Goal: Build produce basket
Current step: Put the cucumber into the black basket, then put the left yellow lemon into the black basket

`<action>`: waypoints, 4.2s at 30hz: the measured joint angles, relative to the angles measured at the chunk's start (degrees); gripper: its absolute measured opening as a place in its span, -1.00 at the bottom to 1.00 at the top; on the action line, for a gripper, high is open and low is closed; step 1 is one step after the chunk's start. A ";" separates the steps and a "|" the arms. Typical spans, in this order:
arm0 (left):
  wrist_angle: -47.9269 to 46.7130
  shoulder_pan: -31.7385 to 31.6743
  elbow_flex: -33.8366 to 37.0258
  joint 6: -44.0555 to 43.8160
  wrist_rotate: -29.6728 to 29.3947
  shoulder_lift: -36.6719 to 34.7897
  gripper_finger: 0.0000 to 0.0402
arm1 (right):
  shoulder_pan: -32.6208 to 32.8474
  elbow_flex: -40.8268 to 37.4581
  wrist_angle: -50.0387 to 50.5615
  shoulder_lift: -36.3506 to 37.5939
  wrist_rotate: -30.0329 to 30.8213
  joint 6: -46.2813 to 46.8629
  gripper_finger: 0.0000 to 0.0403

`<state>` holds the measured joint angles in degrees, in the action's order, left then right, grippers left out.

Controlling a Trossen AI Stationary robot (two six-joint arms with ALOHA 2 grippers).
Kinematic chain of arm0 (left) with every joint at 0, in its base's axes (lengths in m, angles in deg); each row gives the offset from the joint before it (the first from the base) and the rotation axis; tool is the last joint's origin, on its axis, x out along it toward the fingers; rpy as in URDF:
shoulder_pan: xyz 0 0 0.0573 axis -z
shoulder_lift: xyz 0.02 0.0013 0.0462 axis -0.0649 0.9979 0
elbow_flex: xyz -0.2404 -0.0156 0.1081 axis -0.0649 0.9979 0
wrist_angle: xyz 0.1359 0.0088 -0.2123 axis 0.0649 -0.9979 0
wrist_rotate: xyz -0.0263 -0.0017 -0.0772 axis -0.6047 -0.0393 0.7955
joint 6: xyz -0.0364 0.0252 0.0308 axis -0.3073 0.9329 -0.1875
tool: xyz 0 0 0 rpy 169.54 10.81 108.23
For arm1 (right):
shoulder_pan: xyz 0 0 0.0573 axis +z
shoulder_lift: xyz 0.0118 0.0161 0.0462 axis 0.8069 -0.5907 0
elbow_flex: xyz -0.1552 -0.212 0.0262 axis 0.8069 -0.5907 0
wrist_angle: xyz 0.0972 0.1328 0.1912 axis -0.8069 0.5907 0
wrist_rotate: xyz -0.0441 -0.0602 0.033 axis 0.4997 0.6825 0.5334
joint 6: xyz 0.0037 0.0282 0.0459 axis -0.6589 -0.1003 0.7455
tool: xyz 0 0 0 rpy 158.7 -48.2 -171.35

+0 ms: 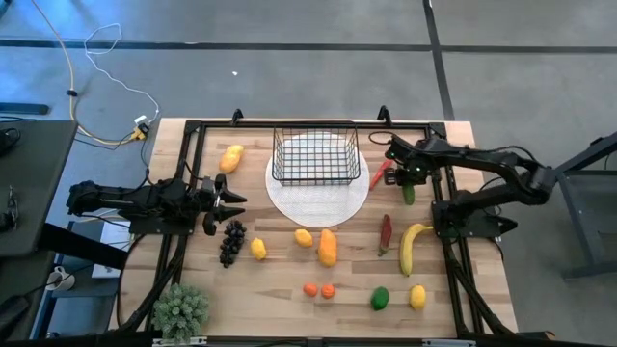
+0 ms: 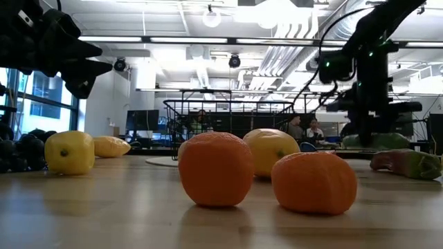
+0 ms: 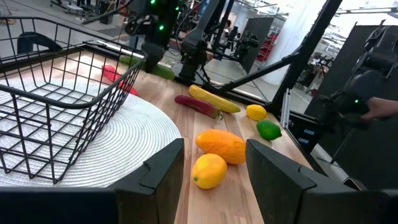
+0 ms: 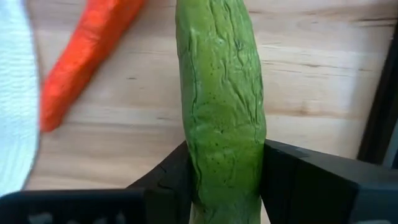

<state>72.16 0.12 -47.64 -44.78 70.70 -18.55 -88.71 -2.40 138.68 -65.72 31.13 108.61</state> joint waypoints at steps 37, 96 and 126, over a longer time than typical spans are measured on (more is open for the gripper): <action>0.00 -0.02 0.00 0.01 0.00 0.01 -0.20 | 5.42 21.44 -32.26 11.11 -5.13 -34.16 -0.46; 6.62 0.00 0.00 -23.54 -8.22 0.01 -0.20 | 12.77 21.44 -38.56 -21.02 -9.46 -59.53 -0.45; 6.61 0.00 0.00 -23.52 -12.28 0.01 -0.20 | 13.49 21.44 -37.59 -21.77 -7.23 -58.09 -0.08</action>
<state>78.77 0.12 -47.64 -68.30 58.42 -18.54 -75.22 19.05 101.09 -87.49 23.90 50.52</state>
